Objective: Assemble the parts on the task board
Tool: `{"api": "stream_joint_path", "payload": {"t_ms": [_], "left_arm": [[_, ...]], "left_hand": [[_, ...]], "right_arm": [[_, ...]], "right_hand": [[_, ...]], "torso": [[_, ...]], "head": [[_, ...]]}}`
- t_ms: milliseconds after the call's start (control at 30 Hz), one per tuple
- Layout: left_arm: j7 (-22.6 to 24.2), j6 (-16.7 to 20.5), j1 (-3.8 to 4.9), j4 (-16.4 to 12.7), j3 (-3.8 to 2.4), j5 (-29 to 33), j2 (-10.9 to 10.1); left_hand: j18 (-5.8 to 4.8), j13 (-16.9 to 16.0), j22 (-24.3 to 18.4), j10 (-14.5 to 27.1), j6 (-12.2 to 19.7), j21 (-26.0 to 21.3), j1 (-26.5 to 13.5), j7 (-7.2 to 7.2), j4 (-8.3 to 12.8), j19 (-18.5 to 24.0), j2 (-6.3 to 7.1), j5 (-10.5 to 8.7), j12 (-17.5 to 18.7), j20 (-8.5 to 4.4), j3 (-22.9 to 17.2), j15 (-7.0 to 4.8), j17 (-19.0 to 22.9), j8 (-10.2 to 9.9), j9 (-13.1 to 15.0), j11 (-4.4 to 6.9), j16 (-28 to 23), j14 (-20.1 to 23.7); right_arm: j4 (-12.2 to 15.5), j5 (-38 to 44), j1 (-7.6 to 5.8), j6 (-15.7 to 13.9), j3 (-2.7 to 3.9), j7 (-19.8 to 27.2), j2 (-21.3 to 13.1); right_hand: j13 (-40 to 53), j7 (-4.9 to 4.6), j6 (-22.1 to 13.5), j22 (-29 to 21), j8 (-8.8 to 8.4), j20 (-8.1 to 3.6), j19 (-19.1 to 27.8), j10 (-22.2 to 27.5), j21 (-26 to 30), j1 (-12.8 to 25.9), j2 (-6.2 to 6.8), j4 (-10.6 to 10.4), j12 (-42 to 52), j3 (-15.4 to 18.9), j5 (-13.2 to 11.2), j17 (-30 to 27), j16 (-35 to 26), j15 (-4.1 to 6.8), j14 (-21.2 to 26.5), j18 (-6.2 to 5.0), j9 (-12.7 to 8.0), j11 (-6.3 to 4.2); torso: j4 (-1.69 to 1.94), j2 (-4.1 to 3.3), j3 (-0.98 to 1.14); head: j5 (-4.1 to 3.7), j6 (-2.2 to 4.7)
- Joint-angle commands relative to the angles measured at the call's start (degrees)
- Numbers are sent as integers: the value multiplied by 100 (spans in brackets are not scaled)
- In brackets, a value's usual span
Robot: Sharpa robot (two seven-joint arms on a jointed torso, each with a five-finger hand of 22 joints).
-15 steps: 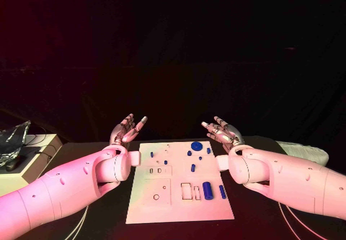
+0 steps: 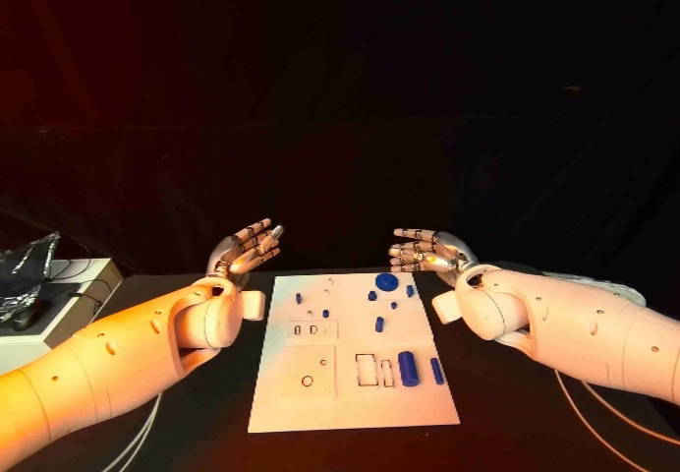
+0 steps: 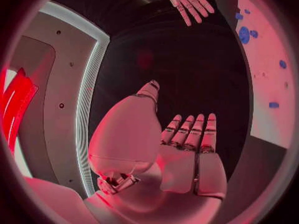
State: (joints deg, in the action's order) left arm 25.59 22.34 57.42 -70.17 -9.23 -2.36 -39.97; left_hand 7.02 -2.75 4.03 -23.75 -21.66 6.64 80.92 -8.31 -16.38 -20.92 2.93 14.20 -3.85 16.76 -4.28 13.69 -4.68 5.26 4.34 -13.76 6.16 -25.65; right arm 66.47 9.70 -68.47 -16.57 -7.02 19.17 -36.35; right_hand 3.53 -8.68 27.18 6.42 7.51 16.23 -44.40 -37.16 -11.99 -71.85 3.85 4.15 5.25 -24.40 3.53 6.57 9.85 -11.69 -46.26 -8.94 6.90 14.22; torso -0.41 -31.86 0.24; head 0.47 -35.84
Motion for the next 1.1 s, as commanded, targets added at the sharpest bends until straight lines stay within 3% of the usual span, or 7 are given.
{"api": "stream_joint_path", "payload": {"t_ms": [33,133,467,533,667,767,1100], "left_arm": [[-12,-505,1,-58,-5,-117,-82],[-19,-585,1,-205,-4,-241,-226],[-107,-753,1,-940,-121,-564,-771],[-120,-764,1,-1099,-153,-604,-878],[-139,-762,0,-1390,-210,-667,-1066],[-143,-751,0,-1558,-246,-695,-1176],[-181,-752,-1,-2039,-378,-739,-1475]], "left_hand": [[87,-102,253,-1546,-906,586,21,-707,3,-1481,-48,-10,-284,-8,-33,-125,-298,312,188,-51,543,-1648],[342,-149,353,-2844,-2309,957,117,-615,9,-2229,-35,-11,-522,-47,-69,-400,-508,826,478,202,908,-2475],[353,-135,541,-3885,-2909,1590,268,-379,-12,-3321,155,-10,-383,-467,-356,-831,-1286,973,562,519,1792,-3671],[349,-127,596,-3943,-2930,1722,247,-364,-12,-3448,200,-13,-284,-529,-427,-874,-1484,936,560,539,2041,-3776],[344,-126,642,-3971,-2938,1823,220,-364,-10,-3504,243,-15,-200,-562,-479,-891,-1647,902,558,544,2244,-3792],[341,-126,690,-3986,-2937,1922,195,-370,-9,-3541,278,-19,-132,-590,-519,-903,-1800,871,557,543,2450,-3801],[339,-129,737,-3995,-2935,2013,171,-372,-8,-3554,305,-22,-72,-606,-558,-905,-1924,842,558,541,2608,-3746]], "right_arm": [[-114,1963,-12,61,6,154,5],[-222,2701,-37,-84,10,78,31],[-452,4894,-314,-228,17,-510,122],[-447,5210,-368,-252,18,-627,128],[-403,5855,-475,-264,23,-915,145],[-356,6325,-543,-223,25,-1154,160],[-19,7981,-721,216,27,-1928,175]], "right_hand": [[52,-718,1139,105,390,-100,-597,-1212,-331,-173,28,138,204,-55,37,115,289,208,-747,-143,251,-159],[39,-536,1982,279,644,-366,-1186,-1915,-763,-264,108,284,265,-161,225,259,568,489,-1513,-157,375,-376],[31,-150,2860,1559,587,-1018,-2118,-3189,-2888,-10,449,412,-120,-584,876,1164,1634,1137,-3707,-151,386,-843],[33,-133,2884,2112,523,-1062,-2355,-3244,-3472,76,539,402,-166,-731,1051,1549,2196,1172,-3935,-98,405,-873],[38,-154,2864,4820,350,-1015,-3105,-3029,-5598,217,745,355,-157,-1067,1148,2819,3966,1109,-3789,255,510,-805],[33,-193,2853,5636,308,-963,-3362,-2898,-6175,214,806,341,-165,-1125,1181,3826,4977,1077,-3816,385,567,-789],[35,-183,2827,6669,232,-889,-3716,-2712,-6861,219,937,278,-171,-1069,1036,4959,6118,1022,-3864,548,671,-761]], "torso": [[-9,-33,0],[-4,-89,-7],[80,-324,-16],[100,-369,-24],[168,-476,-45],[215,-535,-53],[319,-739,-110]], "head": [[-5,-84],[-27,-73],[-173,-39],[-210,-41],[-254,-19],[-285,-7],[-377,-30]]}}
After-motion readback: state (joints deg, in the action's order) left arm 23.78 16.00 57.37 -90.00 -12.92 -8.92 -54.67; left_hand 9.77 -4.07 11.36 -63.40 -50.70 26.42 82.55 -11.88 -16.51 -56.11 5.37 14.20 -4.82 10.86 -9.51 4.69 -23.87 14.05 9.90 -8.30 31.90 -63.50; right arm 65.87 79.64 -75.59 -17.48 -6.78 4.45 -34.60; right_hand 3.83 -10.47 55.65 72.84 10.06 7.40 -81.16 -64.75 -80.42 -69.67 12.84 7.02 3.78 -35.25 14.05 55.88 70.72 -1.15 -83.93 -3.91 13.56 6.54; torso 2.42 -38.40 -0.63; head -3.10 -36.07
